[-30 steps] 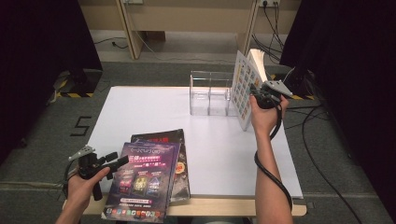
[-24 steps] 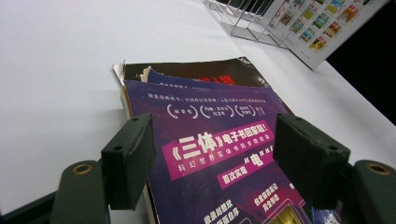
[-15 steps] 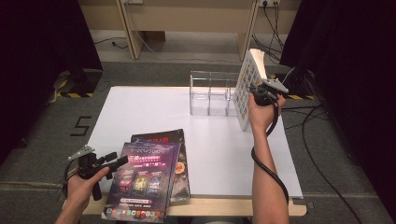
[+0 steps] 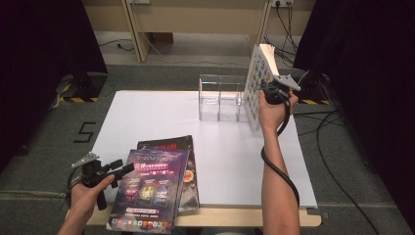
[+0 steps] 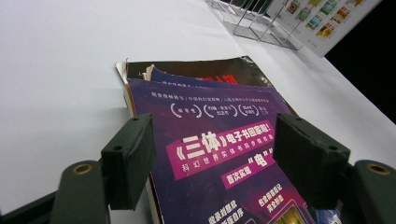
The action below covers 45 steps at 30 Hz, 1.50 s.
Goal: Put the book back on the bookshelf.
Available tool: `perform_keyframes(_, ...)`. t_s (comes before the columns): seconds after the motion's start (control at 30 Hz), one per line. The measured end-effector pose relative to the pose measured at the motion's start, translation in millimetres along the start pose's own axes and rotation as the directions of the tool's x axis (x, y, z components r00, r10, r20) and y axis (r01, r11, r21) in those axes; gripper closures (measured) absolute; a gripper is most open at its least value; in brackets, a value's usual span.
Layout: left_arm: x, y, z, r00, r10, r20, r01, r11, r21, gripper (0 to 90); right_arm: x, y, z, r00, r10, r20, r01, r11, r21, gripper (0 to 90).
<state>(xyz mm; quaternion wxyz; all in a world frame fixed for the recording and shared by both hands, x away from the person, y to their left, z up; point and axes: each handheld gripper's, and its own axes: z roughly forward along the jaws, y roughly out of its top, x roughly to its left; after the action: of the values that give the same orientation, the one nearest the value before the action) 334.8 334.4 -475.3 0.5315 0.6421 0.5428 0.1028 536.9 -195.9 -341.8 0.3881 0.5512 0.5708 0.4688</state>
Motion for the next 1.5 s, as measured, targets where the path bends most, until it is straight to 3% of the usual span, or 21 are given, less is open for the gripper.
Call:
perform_keyframes(0.2,0.3,0.1,-0.9,1.0,0.0,-0.002,0.0,1.0,-0.004,28.9,-1.2,1.6,9.2,0.9999,0.01,0.011,-0.01,1.0,-0.002,74.3)
perform_keyframes(0.5,1.5,-0.5,-0.3,1.0,-0.001,-0.004,0.001,1.0,-0.001,28.9,-2.1,-12.0,21.7,0.9996,0.021,0.018,-0.021,1.0,0.003,74.2)
perform_keyframes(0.9,-0.1,-1.0,-0.6,1.0,0.004,-0.003,-0.004,1.0,0.001,28.9,-6.1,-22.5,17.6,0.9993,0.018,0.032,-0.017,1.0,-0.025,72.9)
perform_keyframes(1.5,-0.6,-1.0,-1.2,0.9999,0.009,-0.008,-0.009,1.0,0.002,29.0,-13.5,-17.6,6.9,0.9998,0.004,0.019,-0.004,1.0,0.014,59.9)
